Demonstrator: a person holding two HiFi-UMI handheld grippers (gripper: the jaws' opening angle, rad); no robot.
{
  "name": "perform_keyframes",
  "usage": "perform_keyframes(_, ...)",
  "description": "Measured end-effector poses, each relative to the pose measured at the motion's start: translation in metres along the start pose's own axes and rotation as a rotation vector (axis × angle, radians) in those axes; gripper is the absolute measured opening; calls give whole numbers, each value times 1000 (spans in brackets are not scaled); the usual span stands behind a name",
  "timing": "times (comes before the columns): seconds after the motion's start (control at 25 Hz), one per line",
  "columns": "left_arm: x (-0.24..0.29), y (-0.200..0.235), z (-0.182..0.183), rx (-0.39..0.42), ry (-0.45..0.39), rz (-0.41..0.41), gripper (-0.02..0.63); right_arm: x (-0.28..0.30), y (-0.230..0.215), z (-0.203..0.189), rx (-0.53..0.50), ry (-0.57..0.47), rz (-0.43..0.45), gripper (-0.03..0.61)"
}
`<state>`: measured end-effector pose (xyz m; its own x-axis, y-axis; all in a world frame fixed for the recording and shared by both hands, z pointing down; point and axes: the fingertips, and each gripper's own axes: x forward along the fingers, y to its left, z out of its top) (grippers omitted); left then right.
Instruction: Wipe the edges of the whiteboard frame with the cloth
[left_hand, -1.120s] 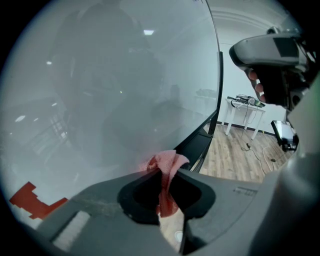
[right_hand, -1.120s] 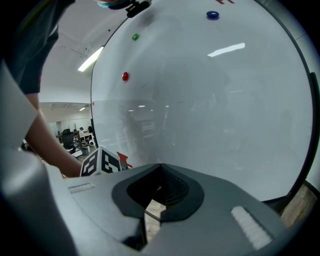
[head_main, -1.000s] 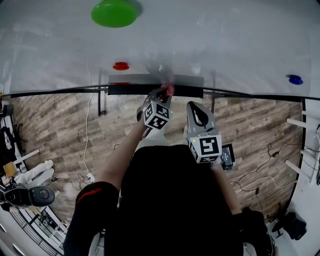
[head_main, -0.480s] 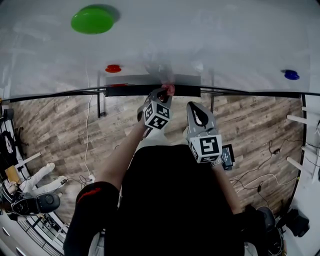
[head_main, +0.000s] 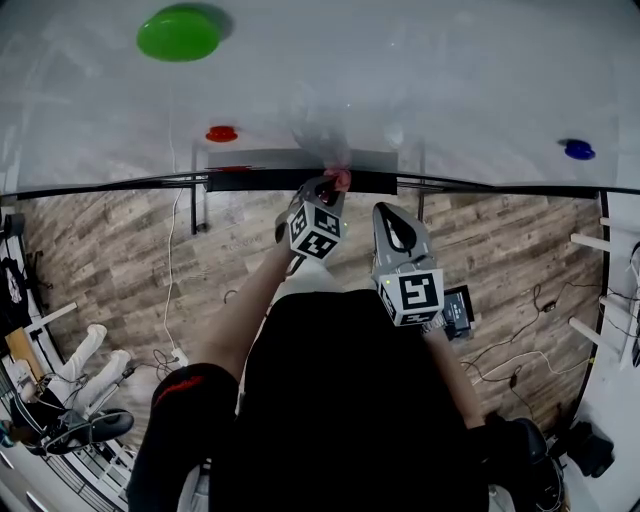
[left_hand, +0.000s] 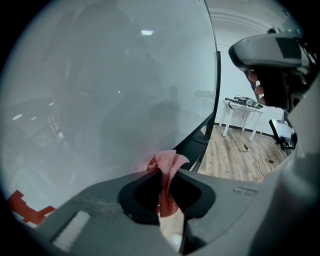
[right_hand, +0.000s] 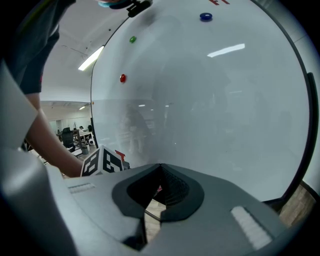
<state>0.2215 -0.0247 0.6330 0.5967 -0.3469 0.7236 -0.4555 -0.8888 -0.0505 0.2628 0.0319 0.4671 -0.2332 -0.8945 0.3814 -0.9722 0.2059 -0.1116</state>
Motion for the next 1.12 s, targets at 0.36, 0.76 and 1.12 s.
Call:
perform_keyframes(0.36, 3, -3, 3, -23, -2, 42, 48, -12, -9, -8, -17, 10, 33, 2)
perform_keyframes(0.76, 12, -17, 11, -41, -2, 54, 48, -22, -40, -8, 8, 8, 23, 2)
perform_keyframes(1.12, 14, -29, 20, -34, 17, 60, 48, -27, -49, 5, -19, -8, 52, 2)
